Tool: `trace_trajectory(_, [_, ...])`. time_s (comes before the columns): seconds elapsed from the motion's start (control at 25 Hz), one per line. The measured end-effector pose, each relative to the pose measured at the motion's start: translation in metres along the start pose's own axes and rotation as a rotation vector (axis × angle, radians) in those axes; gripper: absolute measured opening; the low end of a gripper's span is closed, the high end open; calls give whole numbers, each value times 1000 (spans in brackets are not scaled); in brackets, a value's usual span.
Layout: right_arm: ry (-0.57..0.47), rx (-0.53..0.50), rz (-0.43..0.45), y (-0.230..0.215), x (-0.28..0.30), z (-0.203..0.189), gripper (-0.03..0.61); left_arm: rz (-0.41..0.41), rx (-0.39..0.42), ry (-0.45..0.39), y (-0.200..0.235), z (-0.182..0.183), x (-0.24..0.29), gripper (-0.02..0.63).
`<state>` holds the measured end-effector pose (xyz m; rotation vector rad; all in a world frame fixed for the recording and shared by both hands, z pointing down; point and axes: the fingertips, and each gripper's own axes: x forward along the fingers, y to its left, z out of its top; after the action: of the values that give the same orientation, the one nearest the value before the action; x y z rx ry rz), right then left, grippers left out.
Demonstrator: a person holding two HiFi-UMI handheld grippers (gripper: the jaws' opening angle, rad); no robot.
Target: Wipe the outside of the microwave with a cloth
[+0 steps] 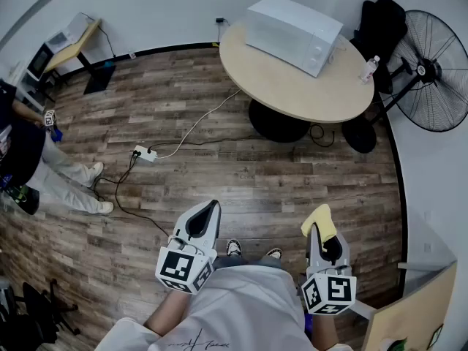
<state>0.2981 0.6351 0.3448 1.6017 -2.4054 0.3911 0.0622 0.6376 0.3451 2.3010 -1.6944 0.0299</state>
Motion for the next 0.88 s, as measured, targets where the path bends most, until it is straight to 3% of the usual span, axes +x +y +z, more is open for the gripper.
trace_trajectory(0.88, [-57,21,18,26,15,32,128,-26,28,-12,14,25,-3,0])
